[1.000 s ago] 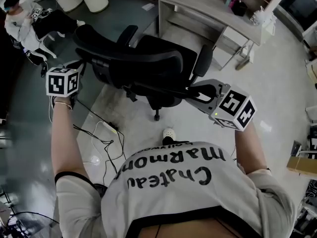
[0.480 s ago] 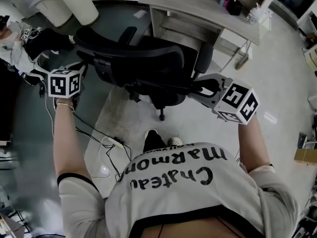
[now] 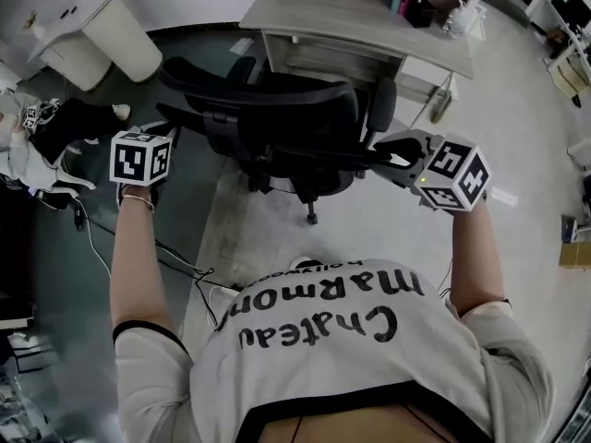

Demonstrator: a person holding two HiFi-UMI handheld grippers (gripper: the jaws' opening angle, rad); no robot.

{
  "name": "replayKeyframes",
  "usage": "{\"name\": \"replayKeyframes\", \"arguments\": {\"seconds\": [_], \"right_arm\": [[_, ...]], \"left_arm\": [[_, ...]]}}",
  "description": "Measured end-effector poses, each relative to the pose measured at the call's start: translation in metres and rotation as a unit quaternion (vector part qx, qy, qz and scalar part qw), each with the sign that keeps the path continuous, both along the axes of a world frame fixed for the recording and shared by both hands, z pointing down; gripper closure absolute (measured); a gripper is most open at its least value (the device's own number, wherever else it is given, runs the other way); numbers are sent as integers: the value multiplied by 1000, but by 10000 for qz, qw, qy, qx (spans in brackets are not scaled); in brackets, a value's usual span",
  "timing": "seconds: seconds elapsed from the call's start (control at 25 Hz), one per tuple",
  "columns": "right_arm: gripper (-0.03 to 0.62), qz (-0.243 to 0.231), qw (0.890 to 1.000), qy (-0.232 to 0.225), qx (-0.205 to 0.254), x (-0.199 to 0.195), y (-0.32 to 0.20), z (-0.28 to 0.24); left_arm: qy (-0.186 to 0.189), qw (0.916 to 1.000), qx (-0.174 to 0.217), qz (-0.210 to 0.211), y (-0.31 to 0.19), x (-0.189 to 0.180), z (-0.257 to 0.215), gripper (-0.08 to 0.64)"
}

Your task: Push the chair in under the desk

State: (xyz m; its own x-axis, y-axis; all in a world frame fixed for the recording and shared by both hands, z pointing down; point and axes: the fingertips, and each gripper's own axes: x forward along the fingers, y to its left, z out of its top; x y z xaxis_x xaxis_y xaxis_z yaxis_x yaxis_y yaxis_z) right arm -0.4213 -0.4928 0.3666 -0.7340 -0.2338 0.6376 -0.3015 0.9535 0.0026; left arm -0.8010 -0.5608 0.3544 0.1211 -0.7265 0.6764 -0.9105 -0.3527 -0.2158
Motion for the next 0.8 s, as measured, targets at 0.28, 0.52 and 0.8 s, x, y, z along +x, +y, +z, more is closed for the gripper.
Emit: {"name": "replayKeyframes", "arguments": {"seconds": [0.28,0.52,0.8], "right_arm": [[454,336,9993,16,167,-9,-40,-3],[453,675,9972,60,318,-8,-69,-4],[443,1314,9896,-75,578,1,-101,-7]], "left_arm": [[505,9983,283,-58,-61,-6,-3,543],[338,9990,295,47,-100,-4,-5,543],[280,9989,379,79,-137,3,-7,543]]}}
